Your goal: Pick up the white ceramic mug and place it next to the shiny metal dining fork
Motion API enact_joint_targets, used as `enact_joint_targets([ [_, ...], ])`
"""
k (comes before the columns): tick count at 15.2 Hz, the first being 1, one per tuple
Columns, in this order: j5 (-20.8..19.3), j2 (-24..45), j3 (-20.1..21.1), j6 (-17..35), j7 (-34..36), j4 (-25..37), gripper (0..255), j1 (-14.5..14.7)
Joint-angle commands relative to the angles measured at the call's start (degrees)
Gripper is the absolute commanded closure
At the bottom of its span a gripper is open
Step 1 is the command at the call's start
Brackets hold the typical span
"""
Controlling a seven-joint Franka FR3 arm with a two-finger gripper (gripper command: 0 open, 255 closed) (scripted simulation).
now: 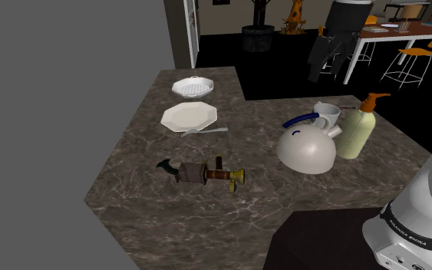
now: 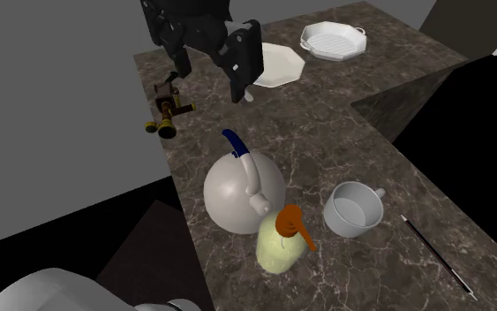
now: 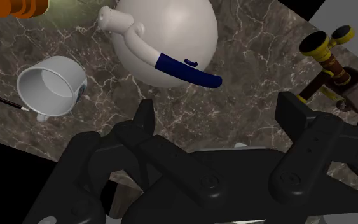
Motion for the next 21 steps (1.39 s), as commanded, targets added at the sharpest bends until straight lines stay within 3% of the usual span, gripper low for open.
enact_joint_targets([
  [1, 0.0, 0.0, 0.0, 0.0, 0.0, 0.0, 0, 0.0],
  [11, -6.8, 7.2, -8.0, 11.0, -10.6, -7.8, 0, -3.5],
  [21, -12.8, 21.5, -15.9, 23.6, -20.3, -9.1, 0, -7.2],
])
